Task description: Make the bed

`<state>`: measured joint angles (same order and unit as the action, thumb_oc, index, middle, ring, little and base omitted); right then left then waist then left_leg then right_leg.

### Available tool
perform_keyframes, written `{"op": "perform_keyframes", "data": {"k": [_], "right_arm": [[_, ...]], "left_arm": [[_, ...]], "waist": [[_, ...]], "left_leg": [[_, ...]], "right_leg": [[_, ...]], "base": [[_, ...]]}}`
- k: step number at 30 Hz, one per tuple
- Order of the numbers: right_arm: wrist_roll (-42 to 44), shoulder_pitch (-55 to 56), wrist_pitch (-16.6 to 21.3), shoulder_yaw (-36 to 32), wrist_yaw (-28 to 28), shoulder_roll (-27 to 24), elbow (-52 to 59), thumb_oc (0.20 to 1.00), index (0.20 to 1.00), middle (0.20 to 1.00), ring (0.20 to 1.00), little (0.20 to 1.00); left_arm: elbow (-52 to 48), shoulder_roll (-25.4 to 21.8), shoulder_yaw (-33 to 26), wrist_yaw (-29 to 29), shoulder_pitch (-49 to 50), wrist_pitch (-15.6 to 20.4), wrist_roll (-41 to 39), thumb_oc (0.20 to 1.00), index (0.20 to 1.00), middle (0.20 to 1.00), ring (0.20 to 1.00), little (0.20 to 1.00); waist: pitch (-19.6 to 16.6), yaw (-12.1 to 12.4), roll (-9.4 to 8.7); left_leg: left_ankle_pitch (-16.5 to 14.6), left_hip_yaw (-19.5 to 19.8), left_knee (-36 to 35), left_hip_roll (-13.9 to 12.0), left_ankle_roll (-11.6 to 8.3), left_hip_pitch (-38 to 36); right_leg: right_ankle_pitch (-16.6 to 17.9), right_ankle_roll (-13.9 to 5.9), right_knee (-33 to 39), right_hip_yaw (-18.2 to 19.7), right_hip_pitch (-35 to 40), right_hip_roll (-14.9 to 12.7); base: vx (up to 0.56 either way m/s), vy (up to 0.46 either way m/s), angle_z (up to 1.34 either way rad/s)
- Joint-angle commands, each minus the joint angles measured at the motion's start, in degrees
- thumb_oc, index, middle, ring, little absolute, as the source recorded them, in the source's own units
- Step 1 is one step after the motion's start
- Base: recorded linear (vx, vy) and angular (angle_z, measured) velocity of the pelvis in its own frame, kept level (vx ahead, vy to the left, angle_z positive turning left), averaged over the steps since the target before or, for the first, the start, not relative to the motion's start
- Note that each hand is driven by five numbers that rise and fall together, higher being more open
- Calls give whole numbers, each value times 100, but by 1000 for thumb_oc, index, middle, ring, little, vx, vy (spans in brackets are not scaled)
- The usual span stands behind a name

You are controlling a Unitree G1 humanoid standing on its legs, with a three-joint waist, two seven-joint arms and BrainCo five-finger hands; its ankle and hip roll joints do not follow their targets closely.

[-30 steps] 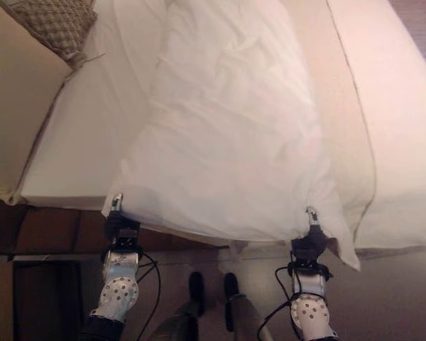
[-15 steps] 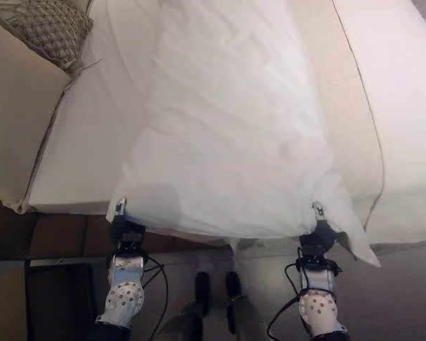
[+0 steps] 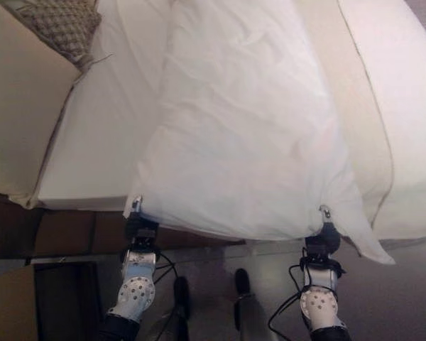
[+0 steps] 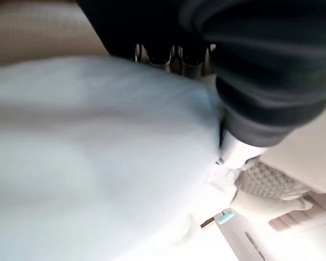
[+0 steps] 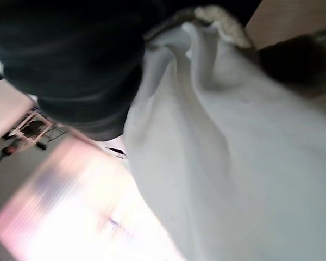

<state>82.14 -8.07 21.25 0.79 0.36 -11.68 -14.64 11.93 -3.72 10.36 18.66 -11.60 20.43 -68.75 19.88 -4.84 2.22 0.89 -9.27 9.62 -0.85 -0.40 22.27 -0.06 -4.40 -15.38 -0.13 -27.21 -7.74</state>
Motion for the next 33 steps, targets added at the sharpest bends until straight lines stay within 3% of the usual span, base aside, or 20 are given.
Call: {"op": "perform_keyframes", "data": {"k": [1,6,12,20,26,29,33], "right_arm": [[-219,125,53,33,150,-87,182,200,200,200,200,200],[-255,62,-2,24,7,-59,-204,200,200,200,200,200],[-493,-355,79,28,-382,-181,-472,200,200,200,200,200],[-901,-968,336,84,-684,-573,445,200,200,200,200,200],[-870,-325,185,-145,-187,-559,1044,200,200,200,200,200],[-901,203,37,-292,82,-447,762,200,200,200,200,200],[-1009,635,-326,-296,365,-234,-509,200,200,200,200,200]], "left_arm": [[-654,-440,-350,-165,258,201,255,200,200,200,200,200],[-508,-278,-380,-11,270,288,104,200,200,200,200,200],[-214,-105,-369,245,-5,354,-62,200,200,200,200,200],[-806,-369,-413,112,-785,470,71,200,200,200,200,200],[-1283,-467,-907,-317,-26,386,52,200,200,200,200,200],[-1124,-484,-1150,-432,486,302,99,200,200,200,200,200],[-198,-454,-1287,-512,1041,72,283,200,200,200,200,200]], "waist": [[-250,-138,50],[-280,-98,30],[-473,-38,45],[-642,-41,7],[-557,12,-93],[-459,28,-102],[-309,58,-111]], "left_leg": [[189,460,-206,132,-182,51],[205,506,-147,112,-207,148],[472,480,-444,-53,-358,172],[585,540,-651,-77,-353,173],[475,587,-404,-37,-306,271],[485,566,-397,-24,-298,310],[485,515,-394,-30,-275,327]], "right_leg": [[263,-199,557,872,113,573],[160,-179,482,751,197,514],[209,-198,710,599,228,575],[246,-202,722,585,134,662],[257,-198,618,597,73,673],[275,-215,622,571,60,637],[314,-250,686,509,78,573]], "base": [[-23,94,-14],[-51,6,27],[-47,-121,-3],[-30,-51,0],[-28,-9,6],[-28,16,6],[-14,28,2]]}}
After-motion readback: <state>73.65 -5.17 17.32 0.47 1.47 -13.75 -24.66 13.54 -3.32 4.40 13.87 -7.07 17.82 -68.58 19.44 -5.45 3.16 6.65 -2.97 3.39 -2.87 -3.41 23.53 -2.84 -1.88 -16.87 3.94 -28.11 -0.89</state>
